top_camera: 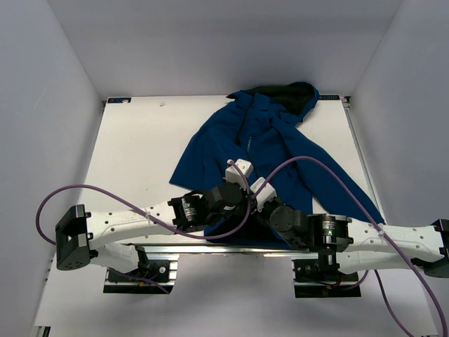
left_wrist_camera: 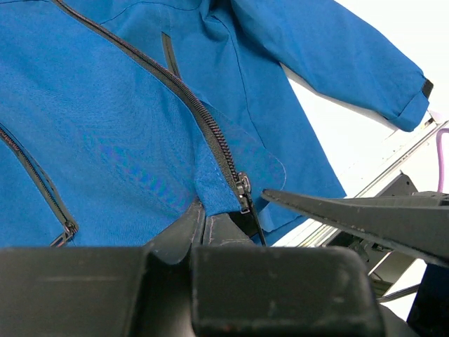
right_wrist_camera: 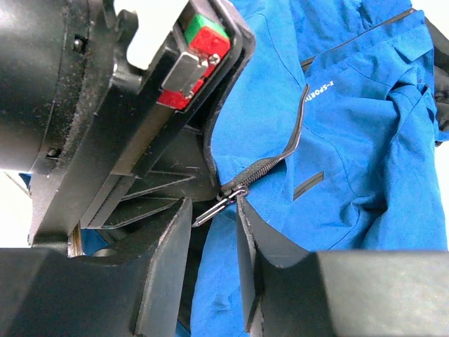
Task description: Zip up the jacket
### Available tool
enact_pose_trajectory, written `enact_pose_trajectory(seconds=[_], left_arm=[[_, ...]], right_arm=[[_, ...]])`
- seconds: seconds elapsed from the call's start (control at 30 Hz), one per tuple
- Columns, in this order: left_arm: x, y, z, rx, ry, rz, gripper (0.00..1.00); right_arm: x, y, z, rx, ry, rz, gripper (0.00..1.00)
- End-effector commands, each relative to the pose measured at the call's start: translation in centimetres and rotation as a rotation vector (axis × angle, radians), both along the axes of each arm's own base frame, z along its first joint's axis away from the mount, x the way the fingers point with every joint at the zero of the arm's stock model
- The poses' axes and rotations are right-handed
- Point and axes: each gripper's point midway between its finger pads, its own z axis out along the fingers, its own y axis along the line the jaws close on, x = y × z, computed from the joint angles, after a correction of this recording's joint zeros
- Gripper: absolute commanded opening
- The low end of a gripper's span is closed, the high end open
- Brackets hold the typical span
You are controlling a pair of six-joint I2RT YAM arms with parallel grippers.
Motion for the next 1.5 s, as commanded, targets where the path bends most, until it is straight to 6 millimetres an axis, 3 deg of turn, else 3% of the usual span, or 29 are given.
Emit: enact_pose_trajectory(seconds=[0.0, 0.4, 0.7, 0.83, 1.0, 1.17, 1.47], left_arm=[[-0.3, -0.3, 2.5, -0.074, -0.024, -0.015, 0.00], [-0.4, -0.3, 2.2, -0.065, -0.028, -0.026, 0.00], [-0.4, -0.2, 1.9, -0.057, -0.028, -0.031, 0.00], [-0.5, -0.2, 1.7, -0.054, -0.032, -0.035, 0.00], [-0.7, -0.4, 1.6, -0.050, -0.043, -0.058, 0.00], [-1.0, -0.5, 1.6, -0.052, -0.052, -0.089, 0.00], [-1.5, -0.5, 1.8, -0.053, -0.062, -0.131, 0.00]], right_arm=[[0.0, -0.4, 0.2, 0.017, 0.011, -0.009, 0.37], [-0.4, -0.6, -0.3, 0.008, 0.044, 0.023, 0.37], [-0.3, -0.7, 0.0, 0.015, 0.046, 0.021, 0.20], [-0.4, -0.7, 0.5, 0.038, 0.046, 0.030, 0.18], [-0.1, -0.8, 0.8, 0.057, 0.044, 0.016, 0.00], [0.6, -1.1, 1.0, 0.081, 0.053, -0.018, 0.00], [0.5, 0.1, 0.2, 0.047, 0.072, 0.047, 0.00]])
